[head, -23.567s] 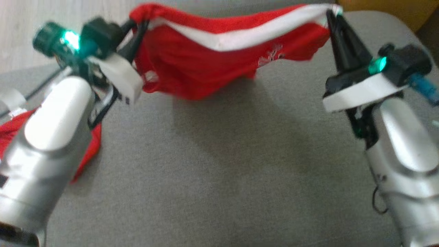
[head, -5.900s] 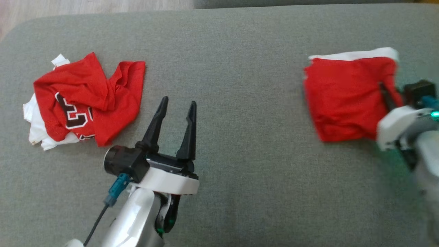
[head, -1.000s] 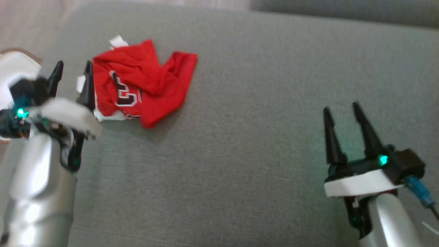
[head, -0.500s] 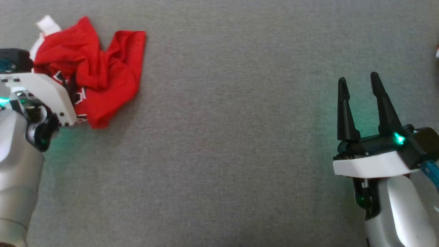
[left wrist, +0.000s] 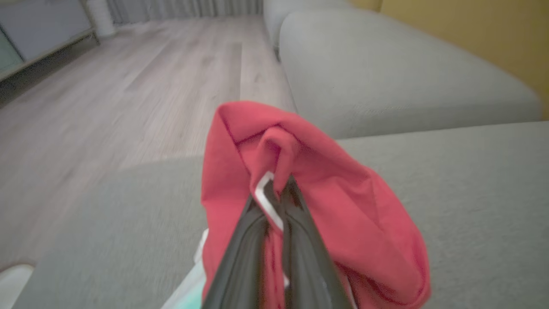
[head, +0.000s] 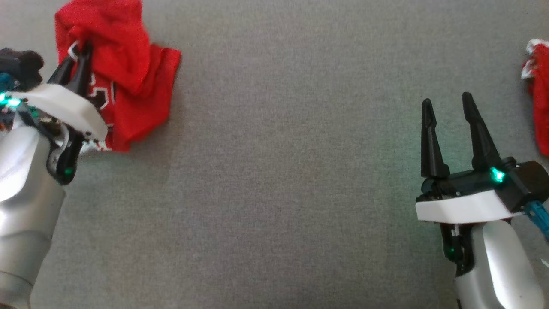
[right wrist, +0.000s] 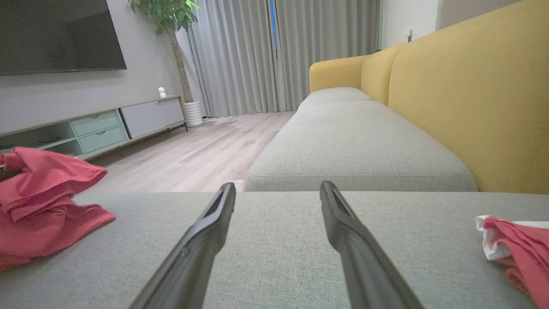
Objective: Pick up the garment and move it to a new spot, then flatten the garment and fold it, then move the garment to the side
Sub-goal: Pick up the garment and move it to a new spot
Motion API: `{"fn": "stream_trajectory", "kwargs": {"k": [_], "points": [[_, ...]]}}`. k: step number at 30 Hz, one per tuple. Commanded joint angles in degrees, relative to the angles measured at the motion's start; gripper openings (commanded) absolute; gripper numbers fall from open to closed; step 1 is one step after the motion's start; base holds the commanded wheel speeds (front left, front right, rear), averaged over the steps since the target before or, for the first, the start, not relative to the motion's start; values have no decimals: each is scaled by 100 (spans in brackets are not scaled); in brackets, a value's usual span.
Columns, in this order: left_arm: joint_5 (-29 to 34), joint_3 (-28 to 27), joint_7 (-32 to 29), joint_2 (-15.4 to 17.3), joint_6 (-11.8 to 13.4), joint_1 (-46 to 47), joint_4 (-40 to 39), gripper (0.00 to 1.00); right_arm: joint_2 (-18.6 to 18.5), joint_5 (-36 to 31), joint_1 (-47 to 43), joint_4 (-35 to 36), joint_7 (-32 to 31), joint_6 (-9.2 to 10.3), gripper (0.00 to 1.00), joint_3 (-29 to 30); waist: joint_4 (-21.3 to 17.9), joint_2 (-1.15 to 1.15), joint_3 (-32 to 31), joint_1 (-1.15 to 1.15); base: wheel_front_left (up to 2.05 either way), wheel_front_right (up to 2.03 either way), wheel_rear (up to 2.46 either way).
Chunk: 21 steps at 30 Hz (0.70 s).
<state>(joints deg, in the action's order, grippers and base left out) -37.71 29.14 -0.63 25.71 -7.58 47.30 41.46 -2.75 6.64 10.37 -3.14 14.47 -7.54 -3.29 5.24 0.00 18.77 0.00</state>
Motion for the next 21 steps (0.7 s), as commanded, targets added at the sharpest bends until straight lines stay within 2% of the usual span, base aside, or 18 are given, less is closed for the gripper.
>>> {"fn": "stream_trajectory", "kwargs": {"k": [1, 5, 9, 12, 21], "points": [[35, -111, 217, 376, 9, 364, -246, 0, -13, 56, 42, 127, 52, 5, 100, -142, 18, 0, -164, 0, 0, 0, 0], [50, 166, 645, 456, 9, 446, -640, 0, -13, 117, -45, 62, 52, 5, 100, -146, 23, 0, -452, 0, 0, 0, 0], [73, 367, 686, 511, 9, 464, -1118, 0, -13, 203, -147, 9, 52, 5, 100, -164, -17, 0, -739, 0, 0, 0, 0], [97, 458, 524, 512, 54, 420, -1568, 0, -13, 264, -211, -9, 52, 5, 100, -177, -78, 0, -928, 0, 0, 0, 0], [38, 767, -497, 531, 470, 91, -3201, 0, -13, 384, -223, 79, 52, 5, 100, -222, -493, 0, -1036, 0, 0, 0, 0]]}}
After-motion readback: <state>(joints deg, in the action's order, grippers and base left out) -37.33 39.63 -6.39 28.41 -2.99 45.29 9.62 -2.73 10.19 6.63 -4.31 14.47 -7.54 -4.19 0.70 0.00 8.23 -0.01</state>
